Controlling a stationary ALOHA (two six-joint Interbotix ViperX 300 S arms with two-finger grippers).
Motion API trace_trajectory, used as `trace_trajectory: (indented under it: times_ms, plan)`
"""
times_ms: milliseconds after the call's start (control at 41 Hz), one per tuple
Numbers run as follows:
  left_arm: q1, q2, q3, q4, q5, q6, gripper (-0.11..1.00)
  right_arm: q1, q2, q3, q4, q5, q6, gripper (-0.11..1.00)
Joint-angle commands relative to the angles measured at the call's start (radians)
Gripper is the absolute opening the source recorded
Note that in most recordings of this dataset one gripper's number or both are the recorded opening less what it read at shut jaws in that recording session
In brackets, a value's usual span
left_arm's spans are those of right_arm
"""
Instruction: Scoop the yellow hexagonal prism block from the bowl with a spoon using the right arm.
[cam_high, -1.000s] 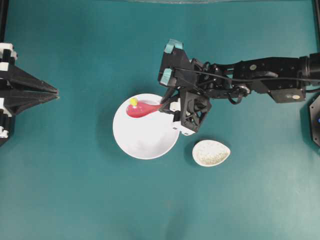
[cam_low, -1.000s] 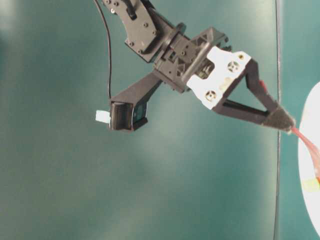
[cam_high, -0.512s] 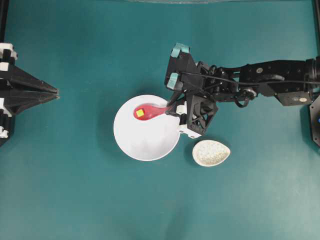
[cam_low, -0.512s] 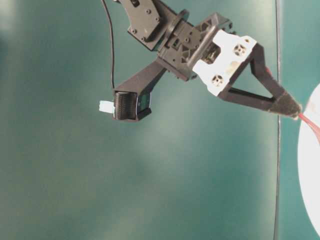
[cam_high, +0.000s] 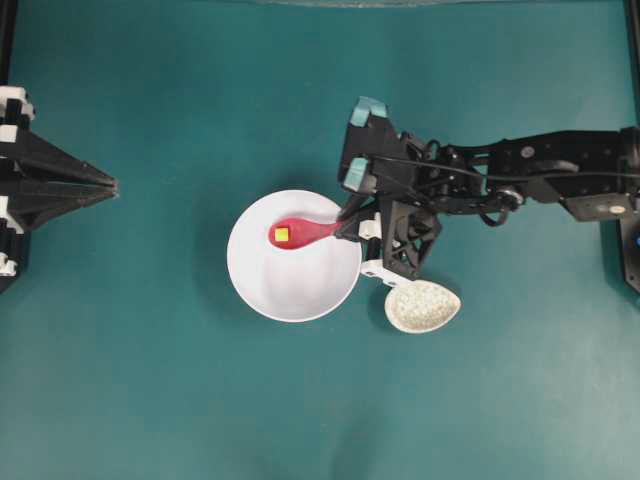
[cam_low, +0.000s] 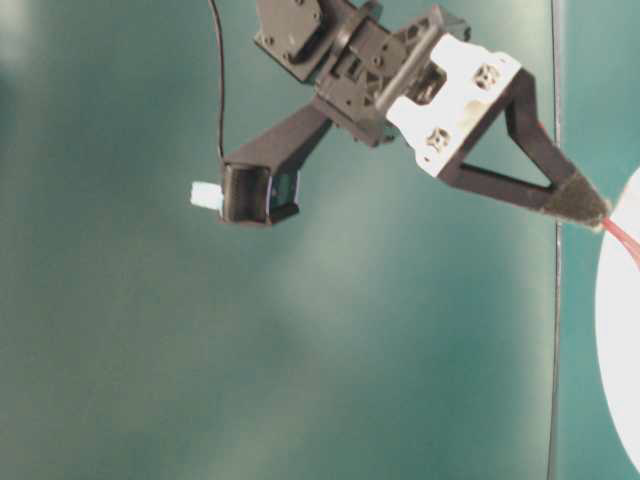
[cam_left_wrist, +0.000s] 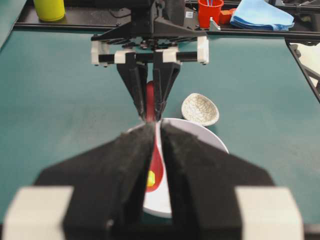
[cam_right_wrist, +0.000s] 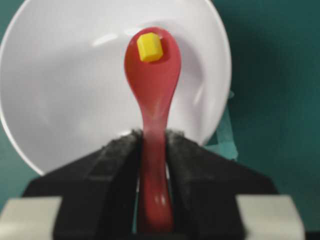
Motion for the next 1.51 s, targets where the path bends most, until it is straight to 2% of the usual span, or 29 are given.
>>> trace_trajectory:
  times_ms: [0, 195, 463, 707, 1024, 1365, 1487]
  plan:
    - [0.0, 0.005, -0.029, 0.002, -0.005, -0.002, 0.14, 0.009, -0.051, 0.009, 0.014, -0.048, -0.002, 0.24]
    - [0.0, 0.006, -0.029, 0.002, -0.005, -0.002, 0.14, 0.031, -0.095, 0.071, 0.02, -0.144, 0.003, 0.24]
    - [0.0, 0.005, -0.029, 0.002, -0.005, -0.002, 0.14, 0.055, -0.152, 0.144, 0.02, -0.262, 0.057, 0.24]
    - [0.0, 0.005, -0.029, 0.002, -0.005, -0.002, 0.14, 0.075, -0.192, 0.186, 0.02, -0.328, 0.06, 0.24]
    - [0.0, 0.005, -0.029, 0.002, -0.002, -0.003, 0.14, 0.078, -0.255, 0.192, 0.017, -0.321, 0.069, 0.24]
    - [0.0, 0.005, -0.031, 0.002, 0.002, -0.006, 0.14, 0.063, -0.35, 0.189, 0.009, -0.23, 0.057, 0.24]
    - [0.0, 0.005, -0.031, 0.002, 0.002, -0.006, 0.14, 0.043, -0.374, 0.181, -0.012, -0.199, 0.054, 0.24]
